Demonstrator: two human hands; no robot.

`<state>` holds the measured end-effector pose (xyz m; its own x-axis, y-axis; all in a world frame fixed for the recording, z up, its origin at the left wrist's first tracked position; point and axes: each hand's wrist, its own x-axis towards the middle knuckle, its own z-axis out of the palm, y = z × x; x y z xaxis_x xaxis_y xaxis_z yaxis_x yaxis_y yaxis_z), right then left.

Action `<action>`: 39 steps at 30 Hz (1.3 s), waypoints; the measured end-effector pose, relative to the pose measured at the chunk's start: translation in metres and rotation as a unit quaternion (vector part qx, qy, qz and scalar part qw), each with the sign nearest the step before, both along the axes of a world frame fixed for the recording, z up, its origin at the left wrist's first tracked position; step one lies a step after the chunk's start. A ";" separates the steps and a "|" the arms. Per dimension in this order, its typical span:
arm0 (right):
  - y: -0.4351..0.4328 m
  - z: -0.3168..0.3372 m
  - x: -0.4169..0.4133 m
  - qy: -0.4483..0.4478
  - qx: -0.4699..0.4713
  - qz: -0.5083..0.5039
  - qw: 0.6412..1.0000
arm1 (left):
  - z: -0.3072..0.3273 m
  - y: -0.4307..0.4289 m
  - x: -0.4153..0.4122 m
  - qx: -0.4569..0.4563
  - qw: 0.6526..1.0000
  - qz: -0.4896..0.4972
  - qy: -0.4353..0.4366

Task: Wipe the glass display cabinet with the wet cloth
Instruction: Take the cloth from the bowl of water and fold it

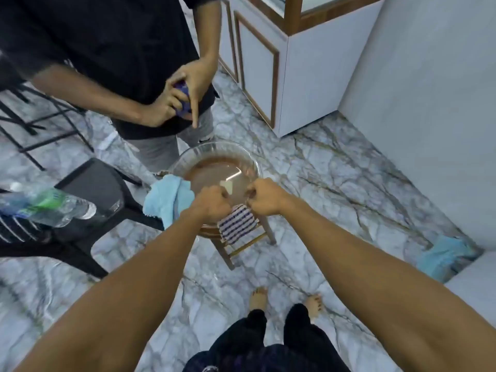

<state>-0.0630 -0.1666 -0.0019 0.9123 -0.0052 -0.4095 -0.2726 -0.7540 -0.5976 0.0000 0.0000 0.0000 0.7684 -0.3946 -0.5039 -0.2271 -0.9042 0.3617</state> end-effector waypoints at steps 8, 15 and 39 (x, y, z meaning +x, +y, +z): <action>0.027 -0.012 0.010 0.043 -0.024 0.000 0.999 | 0.002 0.012 0.010 0.020 0.991 0.018 0.128; 0.002 -0.011 0.002 0.031 0.105 -0.077 0.991 | 0.020 -0.028 0.017 0.055 0.989 -0.061 0.119; -0.474 0.158 -0.236 -0.300 0.077 -0.523 0.794 | 0.161 -0.577 -0.109 -0.298 0.862 -0.409 0.035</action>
